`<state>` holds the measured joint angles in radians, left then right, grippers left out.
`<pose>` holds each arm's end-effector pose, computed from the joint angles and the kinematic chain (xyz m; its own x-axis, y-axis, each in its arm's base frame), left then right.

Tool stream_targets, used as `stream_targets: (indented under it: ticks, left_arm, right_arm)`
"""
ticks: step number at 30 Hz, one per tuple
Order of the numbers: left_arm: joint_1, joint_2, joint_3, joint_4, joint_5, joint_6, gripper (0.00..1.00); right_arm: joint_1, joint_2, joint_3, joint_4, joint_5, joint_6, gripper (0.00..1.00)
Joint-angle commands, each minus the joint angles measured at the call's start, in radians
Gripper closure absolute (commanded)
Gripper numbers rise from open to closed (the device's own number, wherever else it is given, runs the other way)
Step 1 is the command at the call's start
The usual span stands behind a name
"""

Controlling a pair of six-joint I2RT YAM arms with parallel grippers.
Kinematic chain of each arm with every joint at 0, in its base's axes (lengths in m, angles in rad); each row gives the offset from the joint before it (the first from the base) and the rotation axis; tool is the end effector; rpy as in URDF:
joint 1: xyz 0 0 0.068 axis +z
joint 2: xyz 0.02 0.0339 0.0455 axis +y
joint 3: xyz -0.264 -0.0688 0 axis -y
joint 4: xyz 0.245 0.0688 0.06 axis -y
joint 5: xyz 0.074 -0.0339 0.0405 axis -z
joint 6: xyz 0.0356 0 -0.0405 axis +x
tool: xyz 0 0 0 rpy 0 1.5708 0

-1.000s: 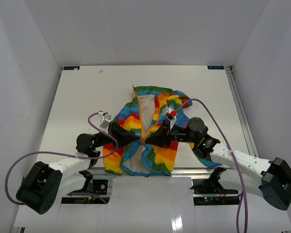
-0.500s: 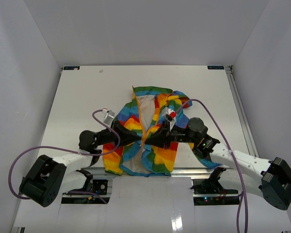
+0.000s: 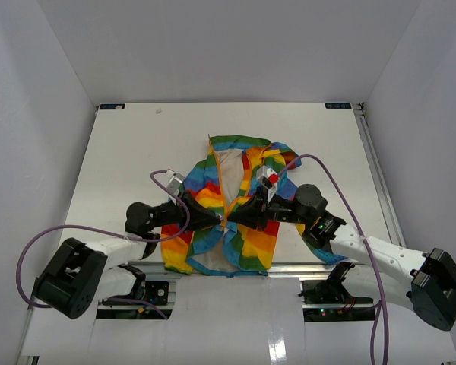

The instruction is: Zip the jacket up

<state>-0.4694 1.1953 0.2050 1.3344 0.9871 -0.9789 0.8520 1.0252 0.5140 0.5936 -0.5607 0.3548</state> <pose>0.1612 -0.1151 0.2187 -0.6204 -0.1981 -0.7588 0.7796 -0.0507 -0.6242 0.1371 0.1854 0.2802 -0.2918 0.1132 -0.9497 -0.9437 0.1274 0.3052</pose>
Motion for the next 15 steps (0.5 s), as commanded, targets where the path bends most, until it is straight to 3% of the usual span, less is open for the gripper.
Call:
stream_targets:
  ticks: [1,4,12,15]
  left_arm:
    - [0.000,-0.047,0.007,0.281,0.004,0.008,1.00]
    - [0.000,-0.080,-0.003,0.224,-0.021,0.042,1.00]
    - [-0.004,-0.359,-0.041,-0.100,-0.215,0.286,1.00]
    - [-0.009,-0.373,-0.043,-0.121,-0.232,0.293,1.00]
  right_arm:
    - [-0.001,-0.007,0.000,0.034,0.010,-0.007,0.92]
    - [-0.001,-0.004,-0.006,0.045,-0.011,0.007,0.92]
    - [0.001,-0.010,-0.017,0.054,-0.098,-0.007,0.92]
    - [0.001,-0.010,-0.015,0.054,-0.109,-0.019,0.92]
